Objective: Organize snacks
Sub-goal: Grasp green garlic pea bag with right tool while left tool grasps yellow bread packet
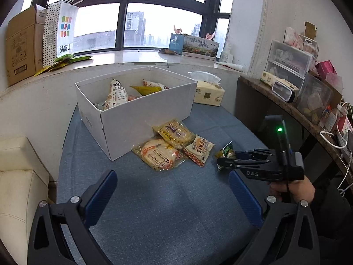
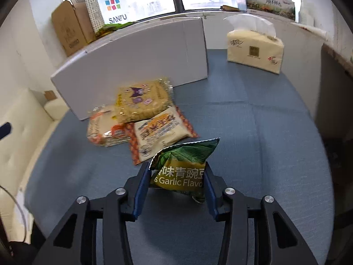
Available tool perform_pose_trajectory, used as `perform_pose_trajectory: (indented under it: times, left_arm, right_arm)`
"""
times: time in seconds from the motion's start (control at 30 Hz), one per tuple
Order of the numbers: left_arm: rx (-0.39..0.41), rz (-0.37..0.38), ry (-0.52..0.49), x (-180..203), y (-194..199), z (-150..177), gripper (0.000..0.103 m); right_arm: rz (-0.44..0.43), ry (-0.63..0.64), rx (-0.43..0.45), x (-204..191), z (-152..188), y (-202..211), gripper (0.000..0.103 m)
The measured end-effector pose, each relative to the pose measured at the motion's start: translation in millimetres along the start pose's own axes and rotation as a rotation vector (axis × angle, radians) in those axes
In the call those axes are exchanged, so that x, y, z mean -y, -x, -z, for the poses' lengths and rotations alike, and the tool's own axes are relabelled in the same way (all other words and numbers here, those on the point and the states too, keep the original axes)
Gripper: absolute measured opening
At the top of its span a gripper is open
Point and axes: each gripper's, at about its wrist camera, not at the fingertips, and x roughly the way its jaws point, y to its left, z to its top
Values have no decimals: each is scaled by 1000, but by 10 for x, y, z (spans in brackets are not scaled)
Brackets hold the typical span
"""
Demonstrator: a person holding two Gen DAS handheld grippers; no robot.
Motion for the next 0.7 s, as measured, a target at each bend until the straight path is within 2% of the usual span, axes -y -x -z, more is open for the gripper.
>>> perform_pose_trajectory:
  times: [0.1, 0.2, 0.43, 0.5, 0.63, 0.7]
  left_arm:
    - [-12, 7, -22, 37, -71, -24, 103]
    - [-39, -13, -91, 164, -255, -61, 103]
    - [-122, -93, -318, 696, -979, -219, 103]
    - [-139, -80, -359, 840, -1211, -276, 103]
    - [-226, -24, -354, 971, -1736, -401, 103]
    - [-281, -25, -319, 935, -2005, -440, 103]
  right_arm:
    - [-18, -10, 32, 31, 34, 112, 46]
    - [-64, -62, 72, 116, 78, 295, 46]
    - [-52, -106, 173, 282, 201, 847, 47]
    - [-47, -129, 194, 367, 258, 975, 47]
    - [-57, -163, 219, 494, 342, 1123, 47]
    - [-59, -169, 223, 527, 366, 1148, 47]
